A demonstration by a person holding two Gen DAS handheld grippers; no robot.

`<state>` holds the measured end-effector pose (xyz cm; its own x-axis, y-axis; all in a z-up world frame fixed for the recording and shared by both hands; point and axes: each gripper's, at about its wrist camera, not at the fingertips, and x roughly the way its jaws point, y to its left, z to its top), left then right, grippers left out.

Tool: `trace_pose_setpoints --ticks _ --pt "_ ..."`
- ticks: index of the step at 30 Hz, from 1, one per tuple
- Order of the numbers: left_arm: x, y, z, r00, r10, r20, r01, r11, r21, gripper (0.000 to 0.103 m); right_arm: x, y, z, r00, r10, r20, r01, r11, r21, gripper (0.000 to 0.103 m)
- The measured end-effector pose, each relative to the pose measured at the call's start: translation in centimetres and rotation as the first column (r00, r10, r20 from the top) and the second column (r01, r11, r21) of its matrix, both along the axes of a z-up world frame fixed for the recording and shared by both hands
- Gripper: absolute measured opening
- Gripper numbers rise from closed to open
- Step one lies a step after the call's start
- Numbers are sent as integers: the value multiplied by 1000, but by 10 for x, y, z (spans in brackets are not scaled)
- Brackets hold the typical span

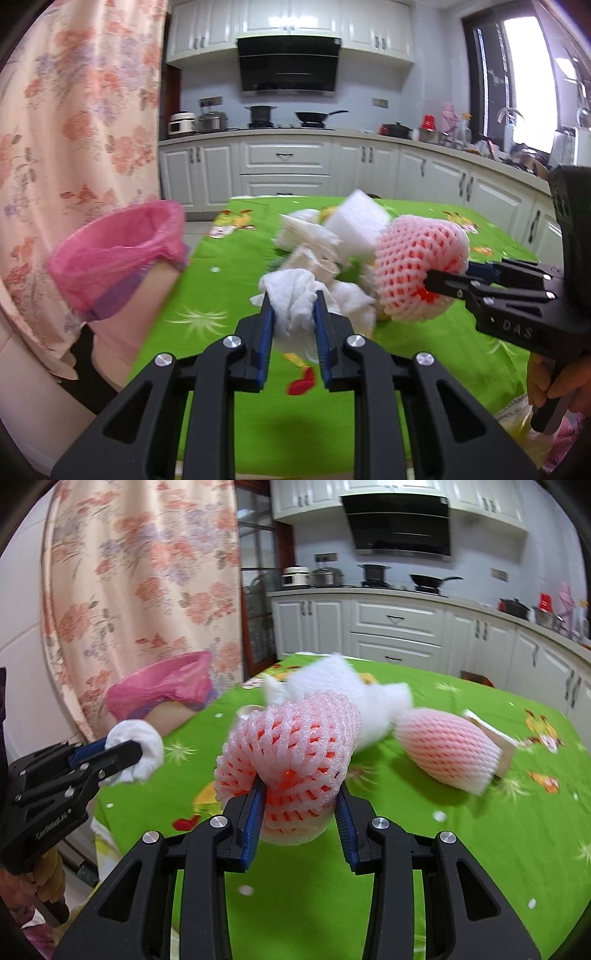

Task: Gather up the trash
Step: 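Grasp a crumpled white tissue with the left gripper while the right gripper holds the net, then open the left gripper over the pink bin while the right gripper drops the net in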

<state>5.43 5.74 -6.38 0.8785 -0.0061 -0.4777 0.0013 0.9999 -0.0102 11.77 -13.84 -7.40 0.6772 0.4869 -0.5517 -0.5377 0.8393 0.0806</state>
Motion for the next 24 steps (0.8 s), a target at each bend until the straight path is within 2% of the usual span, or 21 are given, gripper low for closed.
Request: trace_pose_setpoints --ticks 12,18,24 --pt "-5 67 12 985 172 27 -172 985 -2 20 1 63 11 988 152 24 -151 988 -37 37" --pt "3 104 21 969 245 26 -246 969 5 21 16 104 29 973 224 52 -223 975 -24 37" --pt "12 143 42 948 310 67 -312 950 21 21 34 152 49 955 289 71 -290 957 -3 37"
